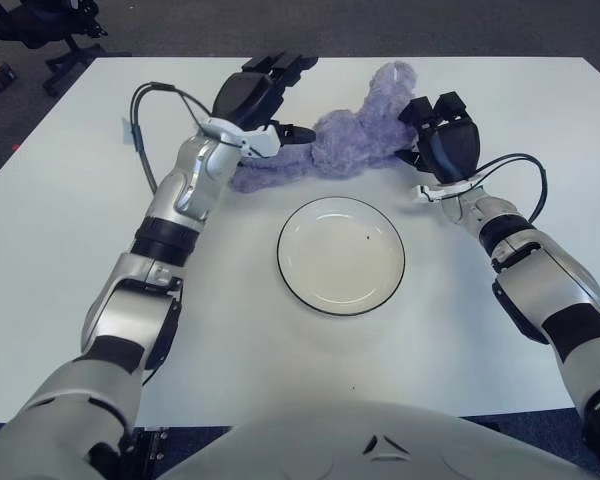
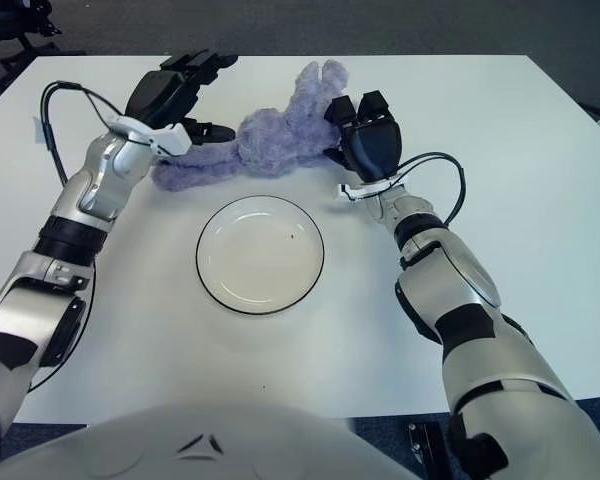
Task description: Put the doll into the plate.
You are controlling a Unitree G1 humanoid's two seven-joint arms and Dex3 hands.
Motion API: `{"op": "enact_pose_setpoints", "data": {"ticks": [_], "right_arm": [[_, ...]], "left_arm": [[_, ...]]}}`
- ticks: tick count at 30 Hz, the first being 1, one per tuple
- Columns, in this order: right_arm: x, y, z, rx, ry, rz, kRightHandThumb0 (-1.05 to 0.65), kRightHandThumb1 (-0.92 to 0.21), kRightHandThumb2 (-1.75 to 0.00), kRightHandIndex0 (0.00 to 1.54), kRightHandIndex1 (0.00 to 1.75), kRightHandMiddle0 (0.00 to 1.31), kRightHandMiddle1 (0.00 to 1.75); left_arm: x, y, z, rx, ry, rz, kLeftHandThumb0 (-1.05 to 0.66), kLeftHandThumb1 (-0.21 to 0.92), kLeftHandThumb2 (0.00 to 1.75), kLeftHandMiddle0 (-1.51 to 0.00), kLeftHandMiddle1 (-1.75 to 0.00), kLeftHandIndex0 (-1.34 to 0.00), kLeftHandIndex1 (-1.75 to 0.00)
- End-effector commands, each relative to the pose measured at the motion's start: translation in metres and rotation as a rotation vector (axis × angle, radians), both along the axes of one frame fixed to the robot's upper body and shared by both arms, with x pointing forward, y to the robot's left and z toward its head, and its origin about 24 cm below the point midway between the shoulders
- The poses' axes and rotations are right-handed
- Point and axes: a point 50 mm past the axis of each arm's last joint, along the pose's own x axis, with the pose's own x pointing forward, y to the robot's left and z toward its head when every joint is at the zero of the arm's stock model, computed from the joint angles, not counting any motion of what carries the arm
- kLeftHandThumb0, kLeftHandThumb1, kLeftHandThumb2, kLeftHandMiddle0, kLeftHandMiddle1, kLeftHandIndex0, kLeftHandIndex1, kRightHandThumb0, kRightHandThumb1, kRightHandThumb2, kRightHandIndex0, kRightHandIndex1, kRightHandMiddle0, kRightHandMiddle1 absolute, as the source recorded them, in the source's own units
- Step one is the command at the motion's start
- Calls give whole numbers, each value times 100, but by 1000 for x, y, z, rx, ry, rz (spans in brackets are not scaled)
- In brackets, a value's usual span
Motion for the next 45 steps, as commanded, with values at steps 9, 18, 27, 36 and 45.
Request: {"op": "enact_pose_setpoints", "data": {"ticks": [9,18,27,36,45], "right_arm": [[0,4,-6,-33,39,-2,39,-62,-92,38,175,55,175],[0,5,-6,-33,37,0,39,-62,-92,38,175,55,175],[0,6,-6,-31,35,0,39,-62,-92,38,175,55,175],[2,6,-5,-22,48,-11,39,-61,-92,39,175,54,175],[3,4,-3,-13,62,-25,39,-61,-93,39,175,54,175]], "left_arm": [[12,-24,8,24,59,-25,-85,92,8,-15,0,-24,-15],[28,-36,-2,44,266,-40,-89,92,9,-16,0,-25,-14],[31,-37,-1,37,305,-50,-96,92,17,-16,0,-26,-13],[36,-45,-10,111,435,-52,-100,92,17,-19,-1,-21,-9],[39,-51,-22,238,559,-12,-93,92,8,-27,-4,-21,-9]]}}
